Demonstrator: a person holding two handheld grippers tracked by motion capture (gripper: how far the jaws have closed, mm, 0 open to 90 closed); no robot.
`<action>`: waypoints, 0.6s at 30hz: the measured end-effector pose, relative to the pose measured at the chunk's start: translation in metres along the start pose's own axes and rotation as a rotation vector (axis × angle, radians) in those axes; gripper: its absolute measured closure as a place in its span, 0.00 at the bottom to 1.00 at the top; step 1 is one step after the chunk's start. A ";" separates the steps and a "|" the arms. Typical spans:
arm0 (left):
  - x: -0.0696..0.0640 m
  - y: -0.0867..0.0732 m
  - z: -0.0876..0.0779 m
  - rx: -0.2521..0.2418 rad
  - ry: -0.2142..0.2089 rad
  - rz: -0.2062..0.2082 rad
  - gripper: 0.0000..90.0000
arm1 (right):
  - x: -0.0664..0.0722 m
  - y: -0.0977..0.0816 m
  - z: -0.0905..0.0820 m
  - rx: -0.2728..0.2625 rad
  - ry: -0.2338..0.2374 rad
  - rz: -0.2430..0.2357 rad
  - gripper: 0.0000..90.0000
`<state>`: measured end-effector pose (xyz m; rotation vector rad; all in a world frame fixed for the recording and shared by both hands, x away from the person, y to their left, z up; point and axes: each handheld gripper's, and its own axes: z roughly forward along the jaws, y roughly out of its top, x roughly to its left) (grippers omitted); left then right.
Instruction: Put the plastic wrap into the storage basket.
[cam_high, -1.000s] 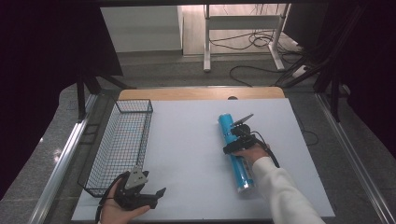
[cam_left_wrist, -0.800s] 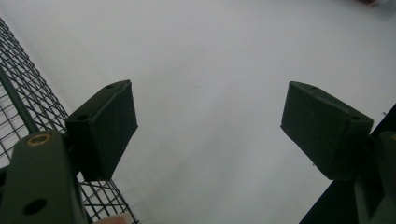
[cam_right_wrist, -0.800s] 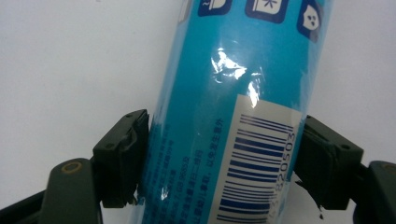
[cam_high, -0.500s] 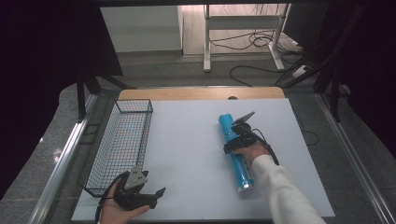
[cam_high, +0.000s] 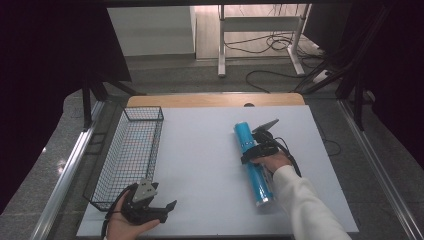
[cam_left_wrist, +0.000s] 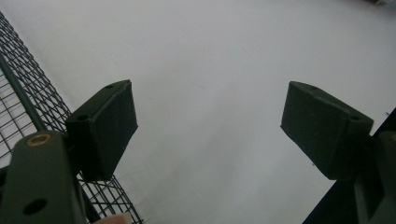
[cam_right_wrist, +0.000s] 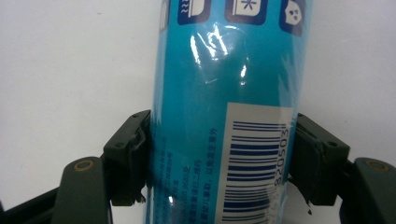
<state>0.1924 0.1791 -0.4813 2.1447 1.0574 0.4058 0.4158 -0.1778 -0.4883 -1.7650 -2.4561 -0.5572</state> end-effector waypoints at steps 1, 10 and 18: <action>0.000 0.000 0.000 0.000 0.000 0.000 0.20 | 0.000 0.000 0.000 0.000 0.000 0.000 0.34; 0.000 0.000 0.000 -0.002 -0.001 -0.002 0.20 | -0.002 -0.004 -0.016 -0.039 0.061 0.005 0.35; 0.000 0.001 0.002 0.001 -0.001 -0.004 0.20 | -0.002 -0.012 -0.034 -0.106 0.147 0.023 0.36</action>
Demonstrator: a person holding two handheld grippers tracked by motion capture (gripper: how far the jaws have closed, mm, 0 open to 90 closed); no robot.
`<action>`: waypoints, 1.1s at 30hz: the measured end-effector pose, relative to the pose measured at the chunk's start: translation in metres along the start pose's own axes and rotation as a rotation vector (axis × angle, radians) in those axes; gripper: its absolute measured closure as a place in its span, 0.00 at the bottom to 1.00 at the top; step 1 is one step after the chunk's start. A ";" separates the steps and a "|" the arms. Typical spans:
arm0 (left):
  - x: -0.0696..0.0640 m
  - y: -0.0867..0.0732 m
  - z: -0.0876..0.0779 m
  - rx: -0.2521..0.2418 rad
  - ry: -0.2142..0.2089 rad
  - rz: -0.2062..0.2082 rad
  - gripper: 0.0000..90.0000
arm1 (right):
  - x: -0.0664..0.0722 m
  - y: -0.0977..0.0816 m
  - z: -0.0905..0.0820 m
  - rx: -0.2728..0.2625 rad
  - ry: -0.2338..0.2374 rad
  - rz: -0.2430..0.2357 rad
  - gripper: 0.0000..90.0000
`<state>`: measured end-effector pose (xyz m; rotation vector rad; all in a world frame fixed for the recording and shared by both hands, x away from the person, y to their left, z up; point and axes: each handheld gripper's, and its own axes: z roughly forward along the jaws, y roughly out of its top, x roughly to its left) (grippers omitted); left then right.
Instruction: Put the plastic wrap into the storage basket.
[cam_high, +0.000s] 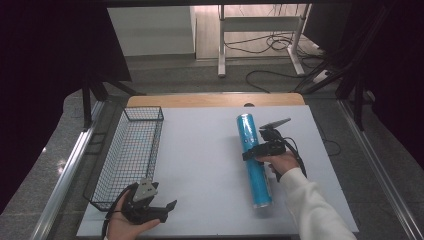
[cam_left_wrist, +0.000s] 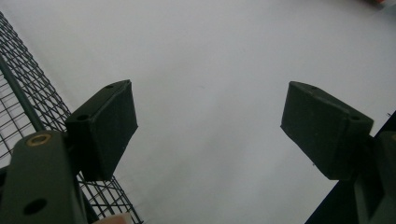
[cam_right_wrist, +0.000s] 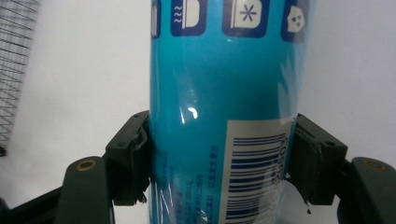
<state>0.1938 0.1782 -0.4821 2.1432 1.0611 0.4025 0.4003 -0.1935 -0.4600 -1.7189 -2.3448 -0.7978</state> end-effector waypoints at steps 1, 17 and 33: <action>0.000 0.000 0.000 0.000 0.000 0.001 0.20 | 0.000 -0.001 -0.002 -0.005 0.012 -0.004 0.36; 0.000 0.000 0.000 0.000 -0.002 -0.002 0.20 | 0.004 -0.005 -0.021 -0.077 0.143 -0.013 0.36; 0.000 0.004 0.000 -0.018 -0.030 -0.028 0.20 | 0.016 -0.013 -0.036 -0.104 0.255 -0.019 0.36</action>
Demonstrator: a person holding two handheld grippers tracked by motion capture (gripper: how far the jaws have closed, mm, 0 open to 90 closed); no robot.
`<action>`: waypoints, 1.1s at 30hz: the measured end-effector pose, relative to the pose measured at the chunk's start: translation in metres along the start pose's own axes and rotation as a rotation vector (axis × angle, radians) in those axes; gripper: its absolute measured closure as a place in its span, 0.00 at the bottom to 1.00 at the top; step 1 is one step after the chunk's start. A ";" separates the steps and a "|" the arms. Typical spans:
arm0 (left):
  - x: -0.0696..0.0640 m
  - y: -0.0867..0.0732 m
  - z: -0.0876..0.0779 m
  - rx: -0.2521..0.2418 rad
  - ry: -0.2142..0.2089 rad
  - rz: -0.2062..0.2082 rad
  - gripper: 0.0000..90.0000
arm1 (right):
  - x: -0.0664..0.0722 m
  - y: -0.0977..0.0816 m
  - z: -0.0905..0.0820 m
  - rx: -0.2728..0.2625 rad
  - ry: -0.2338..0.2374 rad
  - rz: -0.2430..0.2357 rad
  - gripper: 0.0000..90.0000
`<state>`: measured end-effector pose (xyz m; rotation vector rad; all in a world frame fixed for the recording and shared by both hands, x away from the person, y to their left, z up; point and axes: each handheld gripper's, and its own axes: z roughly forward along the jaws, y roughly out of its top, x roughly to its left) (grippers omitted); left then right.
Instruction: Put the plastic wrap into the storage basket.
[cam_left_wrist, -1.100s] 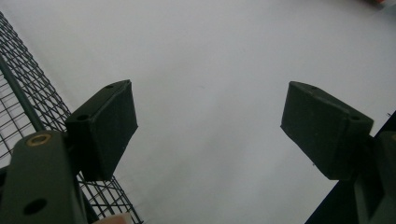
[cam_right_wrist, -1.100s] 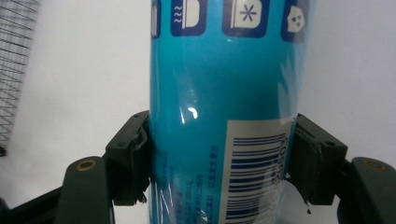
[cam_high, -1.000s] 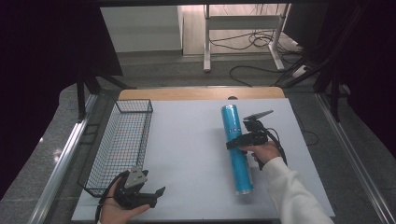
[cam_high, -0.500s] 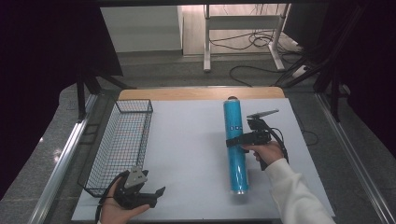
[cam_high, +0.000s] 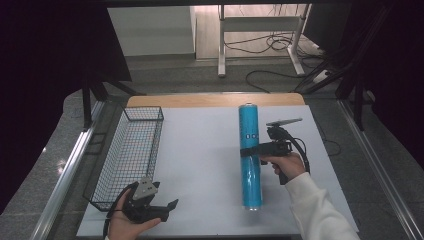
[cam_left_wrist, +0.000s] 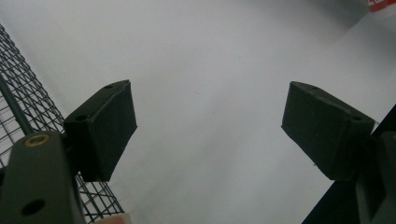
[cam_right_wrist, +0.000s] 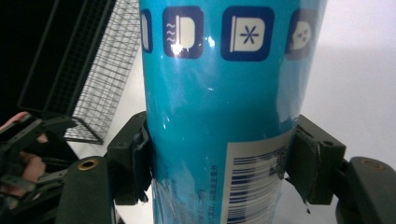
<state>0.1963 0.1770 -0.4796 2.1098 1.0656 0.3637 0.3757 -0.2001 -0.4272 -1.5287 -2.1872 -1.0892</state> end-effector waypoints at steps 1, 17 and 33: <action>0.001 0.002 -0.001 -0.008 -0.015 -0.015 0.20 | 0.004 -0.002 0.001 0.001 0.014 -0.004 0.36; 0.017 0.045 -0.014 -0.148 -0.189 -0.222 0.17 | 0.034 -0.016 0.020 0.023 0.115 -0.068 0.36; 0.043 0.092 0.023 -0.223 -0.508 -0.445 0.08 | 0.051 -0.022 0.035 0.036 0.187 -0.110 0.36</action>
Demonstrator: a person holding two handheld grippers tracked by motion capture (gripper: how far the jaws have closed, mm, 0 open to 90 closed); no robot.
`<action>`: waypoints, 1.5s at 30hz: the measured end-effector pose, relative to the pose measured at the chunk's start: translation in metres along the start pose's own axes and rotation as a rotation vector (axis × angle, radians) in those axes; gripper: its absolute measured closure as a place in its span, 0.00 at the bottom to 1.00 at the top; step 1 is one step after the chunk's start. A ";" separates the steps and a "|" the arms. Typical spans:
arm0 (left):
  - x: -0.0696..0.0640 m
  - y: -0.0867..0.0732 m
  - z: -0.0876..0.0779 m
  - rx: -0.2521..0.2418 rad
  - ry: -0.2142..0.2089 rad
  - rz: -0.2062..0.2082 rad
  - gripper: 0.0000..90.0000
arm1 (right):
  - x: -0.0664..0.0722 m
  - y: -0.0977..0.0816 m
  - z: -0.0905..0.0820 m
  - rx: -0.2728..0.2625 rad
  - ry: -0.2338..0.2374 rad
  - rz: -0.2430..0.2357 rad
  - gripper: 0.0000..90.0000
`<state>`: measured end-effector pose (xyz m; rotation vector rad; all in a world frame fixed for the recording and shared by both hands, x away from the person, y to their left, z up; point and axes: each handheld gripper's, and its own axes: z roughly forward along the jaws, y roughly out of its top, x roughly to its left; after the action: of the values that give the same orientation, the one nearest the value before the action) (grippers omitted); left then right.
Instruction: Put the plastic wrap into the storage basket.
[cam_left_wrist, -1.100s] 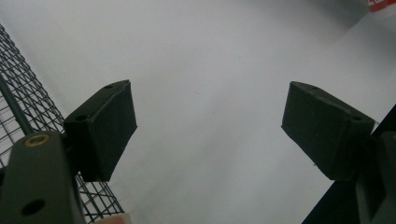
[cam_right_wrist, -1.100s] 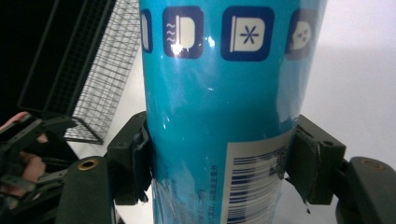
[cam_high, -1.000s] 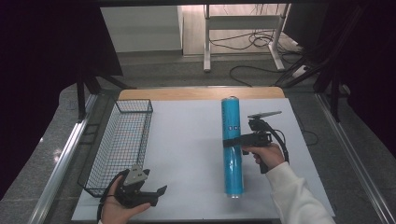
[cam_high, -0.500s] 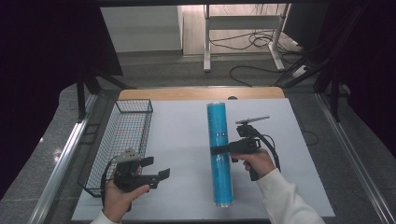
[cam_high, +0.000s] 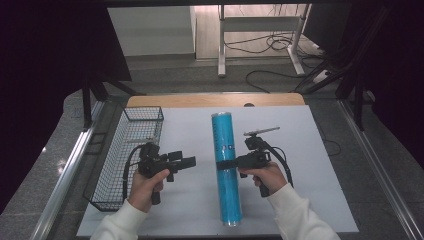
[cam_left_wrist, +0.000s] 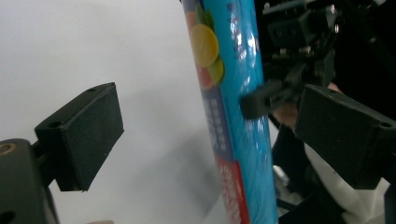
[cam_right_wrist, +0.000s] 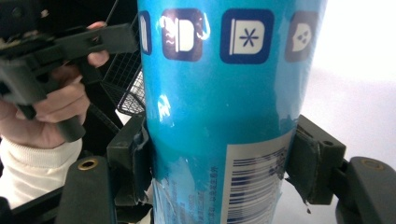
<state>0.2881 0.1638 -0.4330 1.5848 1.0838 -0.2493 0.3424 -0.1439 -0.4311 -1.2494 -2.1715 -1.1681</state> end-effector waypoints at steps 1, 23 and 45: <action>0.002 0.002 0.003 0.000 -0.013 -0.004 0.08 | 0.000 0.000 0.000 0.000 0.000 0.000 0.36; 0.020 0.023 0.055 0.055 -0.229 -0.074 0.11 | 0.016 0.003 0.021 0.012 0.082 -0.046 0.36; 0.019 0.023 0.061 0.075 -0.227 -0.098 0.35 | 0.018 0.002 0.030 0.011 0.111 -0.051 0.36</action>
<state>0.3386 0.1227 -0.4509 1.5287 0.9853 -0.5285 0.3371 -0.1093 -0.4356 -1.1041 -2.1366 -1.2141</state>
